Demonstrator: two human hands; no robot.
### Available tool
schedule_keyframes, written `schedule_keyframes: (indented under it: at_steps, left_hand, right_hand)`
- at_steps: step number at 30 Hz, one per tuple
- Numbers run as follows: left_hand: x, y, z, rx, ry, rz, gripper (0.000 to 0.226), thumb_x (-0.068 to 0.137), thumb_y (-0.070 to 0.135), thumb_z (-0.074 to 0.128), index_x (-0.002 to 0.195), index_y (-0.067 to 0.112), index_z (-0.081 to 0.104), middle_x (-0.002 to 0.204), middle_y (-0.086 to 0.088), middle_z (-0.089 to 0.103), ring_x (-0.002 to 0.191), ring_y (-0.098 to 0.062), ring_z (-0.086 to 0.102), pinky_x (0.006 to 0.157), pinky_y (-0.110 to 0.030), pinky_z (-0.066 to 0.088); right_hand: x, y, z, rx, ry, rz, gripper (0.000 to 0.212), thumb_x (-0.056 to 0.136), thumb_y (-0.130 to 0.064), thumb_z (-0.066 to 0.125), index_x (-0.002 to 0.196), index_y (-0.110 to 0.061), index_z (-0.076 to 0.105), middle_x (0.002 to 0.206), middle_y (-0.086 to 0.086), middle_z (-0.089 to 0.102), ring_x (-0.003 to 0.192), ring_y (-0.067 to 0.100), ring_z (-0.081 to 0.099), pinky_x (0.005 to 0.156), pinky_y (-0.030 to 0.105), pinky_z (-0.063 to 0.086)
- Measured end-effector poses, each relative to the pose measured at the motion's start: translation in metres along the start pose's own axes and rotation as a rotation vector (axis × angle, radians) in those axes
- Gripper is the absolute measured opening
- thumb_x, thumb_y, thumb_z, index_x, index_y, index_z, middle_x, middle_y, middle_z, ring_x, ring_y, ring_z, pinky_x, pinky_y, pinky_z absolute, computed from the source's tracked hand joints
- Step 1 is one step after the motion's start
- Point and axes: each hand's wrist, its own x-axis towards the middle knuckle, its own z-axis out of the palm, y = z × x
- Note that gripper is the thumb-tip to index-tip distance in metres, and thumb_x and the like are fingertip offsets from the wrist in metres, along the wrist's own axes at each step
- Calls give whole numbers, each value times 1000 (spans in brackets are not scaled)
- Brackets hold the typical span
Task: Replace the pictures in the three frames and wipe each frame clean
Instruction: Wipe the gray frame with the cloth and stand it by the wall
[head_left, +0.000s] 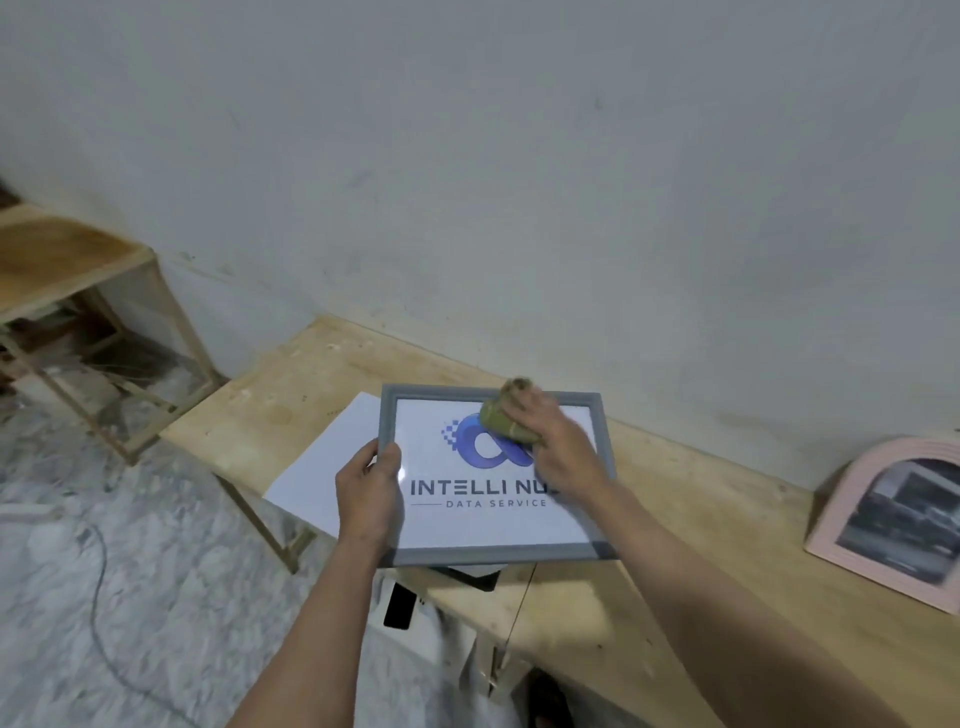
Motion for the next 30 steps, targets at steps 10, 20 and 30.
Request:
schedule_keyframes:
  at_steps: [10,20,30]
  left_hand:
    - [12,-1,-33,13,56,-34,24,97,19,59,78,29,70,85,-8,73,78,-30,66,78,-44,55]
    - [6,29,7,-127,-111,-8,20,95,20,61,99,15,80,98,-10,77,89,-26,68,85,-38,52]
    - [29,39,-26,-105,-15,-48,19,96,17,57,97,18,75,91,-10,76,68,-22,65,65,-33,54]
  right_hand:
    - [-67,-36,-23,581,-64,382,42,86,5,54,93,-28,78,80,-6,75,73,17,66,67,29,52]
    - [16,-89,35,-121,72,-237,80,77,12,43,149,-21,34,159,-6,20,149,15,4,122,35,-1]
    - [-40,-93,65,97,-469,-353,44,91,1,51,132,-13,58,148,0,44,142,6,26,122,31,13]
